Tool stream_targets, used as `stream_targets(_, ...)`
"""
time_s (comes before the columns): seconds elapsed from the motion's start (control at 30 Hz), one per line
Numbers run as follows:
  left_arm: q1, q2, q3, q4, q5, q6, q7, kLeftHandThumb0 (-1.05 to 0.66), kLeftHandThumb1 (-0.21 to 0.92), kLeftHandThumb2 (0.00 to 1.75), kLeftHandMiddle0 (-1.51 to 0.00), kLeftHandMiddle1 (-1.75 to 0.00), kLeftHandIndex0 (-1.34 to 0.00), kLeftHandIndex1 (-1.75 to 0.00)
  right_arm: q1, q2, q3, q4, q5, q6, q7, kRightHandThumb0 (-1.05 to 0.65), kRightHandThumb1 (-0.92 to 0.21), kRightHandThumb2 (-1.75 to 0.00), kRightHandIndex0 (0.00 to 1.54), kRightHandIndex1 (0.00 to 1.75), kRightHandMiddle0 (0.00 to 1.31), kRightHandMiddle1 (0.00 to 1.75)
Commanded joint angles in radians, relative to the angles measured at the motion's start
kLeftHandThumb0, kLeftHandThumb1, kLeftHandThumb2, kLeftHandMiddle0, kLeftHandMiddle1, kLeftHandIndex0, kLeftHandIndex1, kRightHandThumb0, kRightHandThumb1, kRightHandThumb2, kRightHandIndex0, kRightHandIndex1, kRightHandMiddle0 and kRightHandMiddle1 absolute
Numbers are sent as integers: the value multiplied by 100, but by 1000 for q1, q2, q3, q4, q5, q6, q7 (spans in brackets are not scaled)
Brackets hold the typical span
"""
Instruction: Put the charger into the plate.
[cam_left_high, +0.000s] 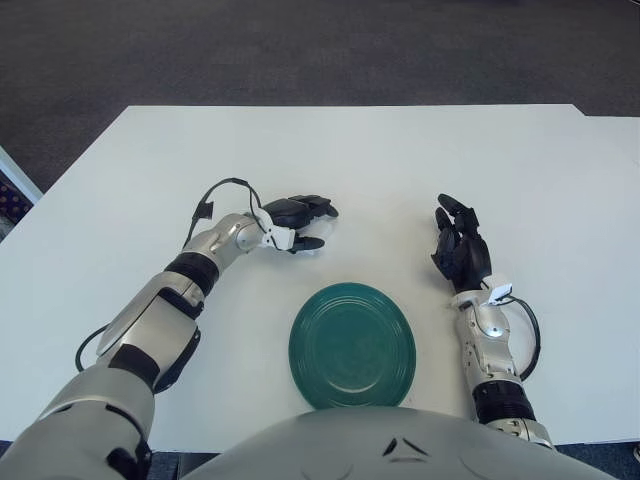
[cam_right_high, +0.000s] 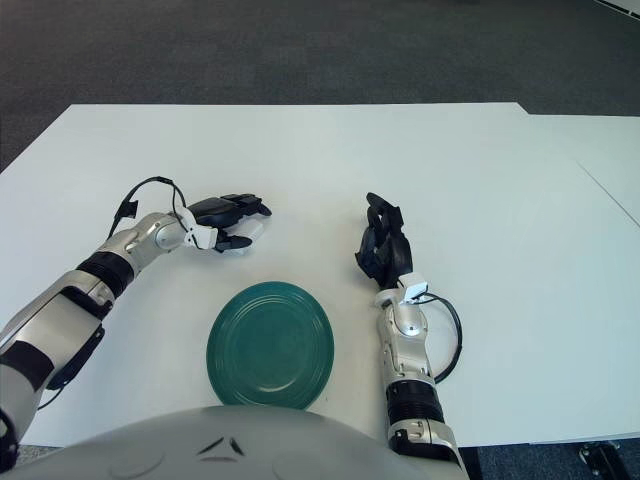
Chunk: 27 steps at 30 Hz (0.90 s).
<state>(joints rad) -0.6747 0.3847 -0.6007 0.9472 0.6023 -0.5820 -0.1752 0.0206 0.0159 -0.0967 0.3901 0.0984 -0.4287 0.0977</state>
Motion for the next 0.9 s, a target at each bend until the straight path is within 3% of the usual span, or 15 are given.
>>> stream_targets(0.0, 78, 33, -60, 60, 86, 45, -25, -105, 92, 45, -13, 0, 0, -83, 132, 33, 12, 154, -4, 104, -11, -82, -92, -87, 40, 0, 0, 77)
stream_targets(0.33, 83, 37, -112, 100, 135, 59, 43, -105, 92, 45, -12, 0, 0, -76, 135, 22, 12, 154, -14, 97, -11, -83, -92, -88, 38, 0, 0, 74)
stream_targets(0.87, 76, 43, -149, 123, 142, 15, 107, -105, 92, 46, -13, 0, 0, -73, 129, 18, 10, 160, -16, 91, -13, -82, -92, -90, 38, 0, 0, 75)
